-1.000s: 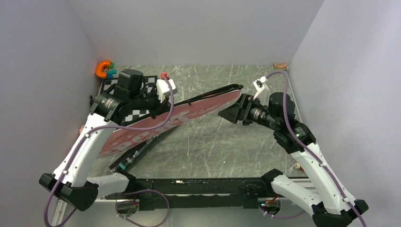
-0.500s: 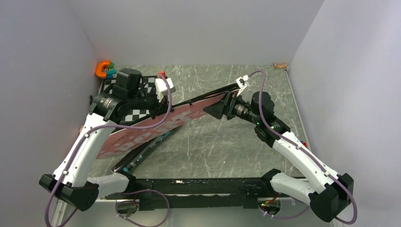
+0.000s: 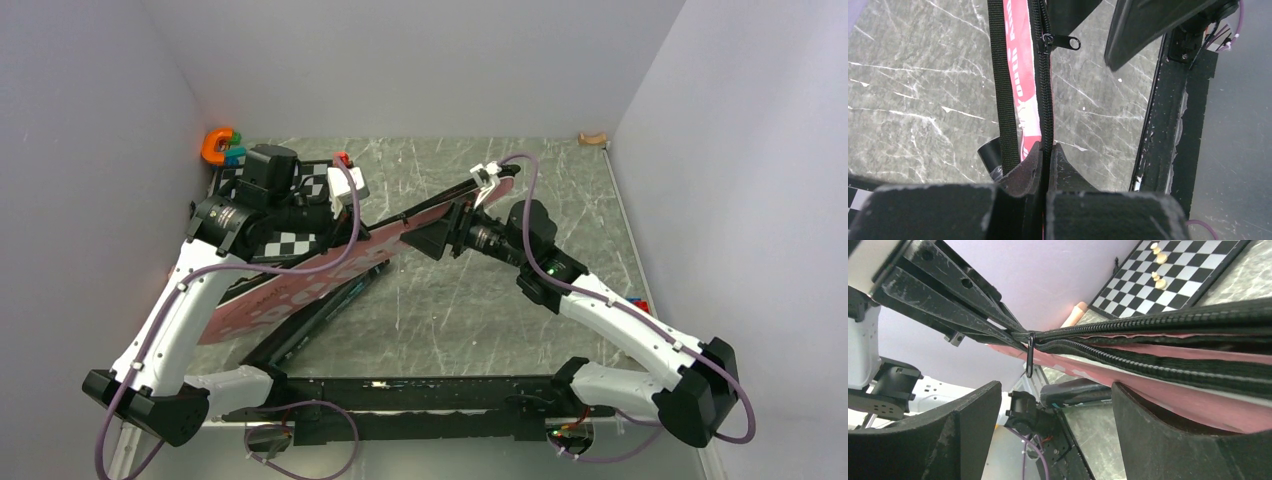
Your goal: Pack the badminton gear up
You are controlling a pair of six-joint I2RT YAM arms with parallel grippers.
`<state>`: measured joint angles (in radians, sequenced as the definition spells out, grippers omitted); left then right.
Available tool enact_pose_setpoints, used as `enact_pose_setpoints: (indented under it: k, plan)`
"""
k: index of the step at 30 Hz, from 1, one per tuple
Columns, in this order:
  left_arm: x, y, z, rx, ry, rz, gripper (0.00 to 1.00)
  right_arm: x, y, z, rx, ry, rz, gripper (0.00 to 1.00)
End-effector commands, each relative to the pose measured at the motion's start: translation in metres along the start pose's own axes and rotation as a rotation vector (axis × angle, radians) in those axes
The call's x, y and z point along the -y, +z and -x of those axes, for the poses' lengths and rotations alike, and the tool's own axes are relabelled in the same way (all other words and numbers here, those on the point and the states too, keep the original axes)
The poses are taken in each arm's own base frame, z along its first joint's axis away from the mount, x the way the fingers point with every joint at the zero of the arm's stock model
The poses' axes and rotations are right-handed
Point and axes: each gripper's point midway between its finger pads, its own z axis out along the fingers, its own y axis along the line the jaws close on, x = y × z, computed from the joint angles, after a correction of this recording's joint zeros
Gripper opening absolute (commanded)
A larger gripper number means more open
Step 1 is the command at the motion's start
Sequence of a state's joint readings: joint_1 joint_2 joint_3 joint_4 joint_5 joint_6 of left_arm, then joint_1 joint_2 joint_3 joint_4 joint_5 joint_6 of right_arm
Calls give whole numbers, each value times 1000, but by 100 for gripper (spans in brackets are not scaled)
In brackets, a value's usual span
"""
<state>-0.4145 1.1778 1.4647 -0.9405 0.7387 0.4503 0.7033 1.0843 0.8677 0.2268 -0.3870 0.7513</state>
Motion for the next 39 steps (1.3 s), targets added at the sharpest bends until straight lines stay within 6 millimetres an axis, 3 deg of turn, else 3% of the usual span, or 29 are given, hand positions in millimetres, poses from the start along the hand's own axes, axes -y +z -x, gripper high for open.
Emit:
enact_pose_setpoints:
  k: [1, 20, 29, 39]
  plan:
    - [20, -14, 38, 126, 102, -81, 0, -26, 9, 20, 88, -52, 82, 83]
    - [44, -18, 28, 123, 128, -182, 0, -53, 13, 30, 144, -13, 245, 75]
    - [46, -15, 24, 121, 116, -200, 0, -56, 16, 29, 156, 33, 290, 62]
    - [52, -14, 19, 113, 112, -226, 0, -56, 19, 32, 158, 41, 279, 39]
